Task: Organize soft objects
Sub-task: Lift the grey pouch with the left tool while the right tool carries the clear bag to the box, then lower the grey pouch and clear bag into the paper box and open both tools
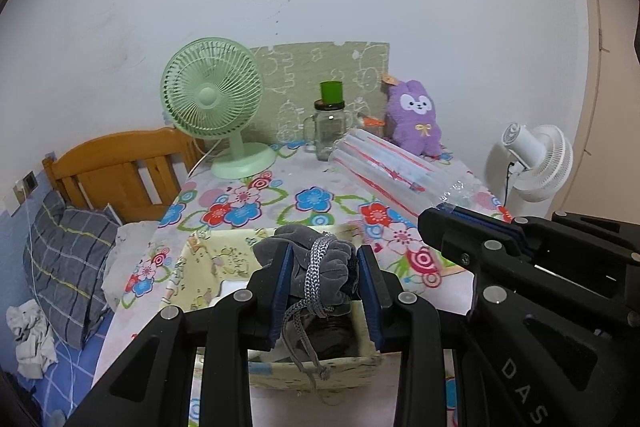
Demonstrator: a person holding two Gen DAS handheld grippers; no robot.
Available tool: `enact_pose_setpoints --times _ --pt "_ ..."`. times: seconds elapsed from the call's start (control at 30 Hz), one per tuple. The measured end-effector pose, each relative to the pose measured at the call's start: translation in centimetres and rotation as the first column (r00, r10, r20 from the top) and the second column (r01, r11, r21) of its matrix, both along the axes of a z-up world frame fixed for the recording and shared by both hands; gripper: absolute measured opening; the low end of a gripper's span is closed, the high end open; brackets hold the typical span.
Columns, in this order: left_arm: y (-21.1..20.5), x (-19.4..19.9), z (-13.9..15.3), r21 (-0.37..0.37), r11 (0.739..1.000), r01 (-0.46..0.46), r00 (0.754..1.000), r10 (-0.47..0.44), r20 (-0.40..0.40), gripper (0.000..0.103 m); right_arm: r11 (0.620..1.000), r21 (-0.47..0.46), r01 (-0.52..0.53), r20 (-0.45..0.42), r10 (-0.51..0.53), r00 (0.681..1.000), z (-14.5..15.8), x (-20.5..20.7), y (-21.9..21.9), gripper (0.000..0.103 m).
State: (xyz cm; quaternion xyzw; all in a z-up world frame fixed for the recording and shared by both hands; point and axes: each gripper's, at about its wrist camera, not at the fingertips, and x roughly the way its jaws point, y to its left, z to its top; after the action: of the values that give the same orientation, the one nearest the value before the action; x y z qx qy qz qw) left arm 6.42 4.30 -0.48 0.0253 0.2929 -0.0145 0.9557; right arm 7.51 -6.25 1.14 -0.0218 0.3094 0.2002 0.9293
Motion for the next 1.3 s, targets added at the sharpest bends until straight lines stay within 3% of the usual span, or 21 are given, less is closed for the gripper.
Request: enact_pose_setpoints --times 0.67,1.3 --pt "4.6 2.3 -3.2 0.009 0.997 -0.075 0.994 0.076 -0.076 0.032 0.992 -0.016 -0.123 -0.070 0.122 0.990 -2.9 2.1 5.5 0.005" --pt "8.1 4.5 -7.8 0.006 0.988 -0.155 0.967 0.153 -0.204 0.035 0.973 -0.019 -0.230 -0.199 0.222 0.955 -7.6 4.9 9.7 0.005"
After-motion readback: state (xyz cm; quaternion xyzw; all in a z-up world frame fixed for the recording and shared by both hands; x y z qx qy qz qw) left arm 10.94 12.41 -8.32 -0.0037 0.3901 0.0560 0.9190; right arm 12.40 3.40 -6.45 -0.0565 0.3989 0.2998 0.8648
